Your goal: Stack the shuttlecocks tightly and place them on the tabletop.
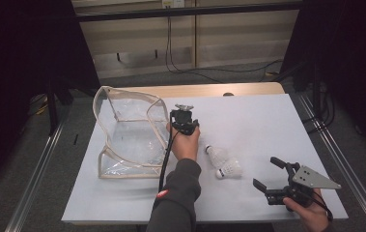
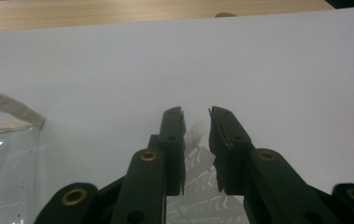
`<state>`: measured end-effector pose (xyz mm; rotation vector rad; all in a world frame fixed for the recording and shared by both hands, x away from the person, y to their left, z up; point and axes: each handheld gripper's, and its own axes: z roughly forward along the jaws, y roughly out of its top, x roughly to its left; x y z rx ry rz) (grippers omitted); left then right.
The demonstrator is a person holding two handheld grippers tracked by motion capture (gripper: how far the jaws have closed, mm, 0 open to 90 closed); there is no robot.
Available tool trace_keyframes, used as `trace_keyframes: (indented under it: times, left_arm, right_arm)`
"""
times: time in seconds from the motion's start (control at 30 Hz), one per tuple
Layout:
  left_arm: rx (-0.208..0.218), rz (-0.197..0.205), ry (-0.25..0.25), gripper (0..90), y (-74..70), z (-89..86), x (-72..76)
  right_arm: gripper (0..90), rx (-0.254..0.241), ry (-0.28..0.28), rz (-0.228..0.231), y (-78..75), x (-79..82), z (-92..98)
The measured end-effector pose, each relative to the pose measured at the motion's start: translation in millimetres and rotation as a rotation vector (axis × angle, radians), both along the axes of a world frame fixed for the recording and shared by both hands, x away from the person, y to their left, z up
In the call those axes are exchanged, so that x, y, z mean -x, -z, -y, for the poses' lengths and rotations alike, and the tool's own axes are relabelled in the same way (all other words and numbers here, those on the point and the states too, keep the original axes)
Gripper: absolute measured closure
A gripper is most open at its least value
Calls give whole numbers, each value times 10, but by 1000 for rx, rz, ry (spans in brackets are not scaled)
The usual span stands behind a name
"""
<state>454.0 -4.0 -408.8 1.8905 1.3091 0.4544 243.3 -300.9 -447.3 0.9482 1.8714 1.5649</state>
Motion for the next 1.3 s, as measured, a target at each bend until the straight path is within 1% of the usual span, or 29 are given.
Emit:
trace_keyframes:
  times: [0.27, 0.43, 0.5, 0.57, 0.67, 0.8, 0.93, 1.13, 1.3]
  left_arm:
    - [-12, -9, 21, 747, 4, 0, 25]
    - [8, -15, 18, 740, 13, 23, 32]
    - [15, -10, 26, 737, 16, 32, 32]
    - [10, -14, 30, 737, 18, 34, 33]
    - [13, -16, 30, 740, 22, 38, 34]
    - [13, -18, 42, 742, 27, 49, 36]
    - [14, -20, 38, 742, 34, 54, 36]
    - [12, -19, 56, 741, 42, 73, 40]
    - [13, -24, 54, 740, 49, 81, 45]
  right_arm:
    - [25, 0, -1, 0, 0, 0, -1]
    - [25, -3, -3, -1, -2, 4, -8]
    - [25, -1, -2, -1, -1, 2, -7]
    - [25, 0, -2, -1, -1, 2, -5]
    - [25, 0, -3, -1, 0, 0, -5]
    - [25, -1, -5, 0, 0, 0, -9]
    - [25, -1, -5, 0, 1, -1, -8]
    - [25, 2, -5, -1, 1, -1, -8]
    - [26, 1, -6, -1, 0, 0, -10]
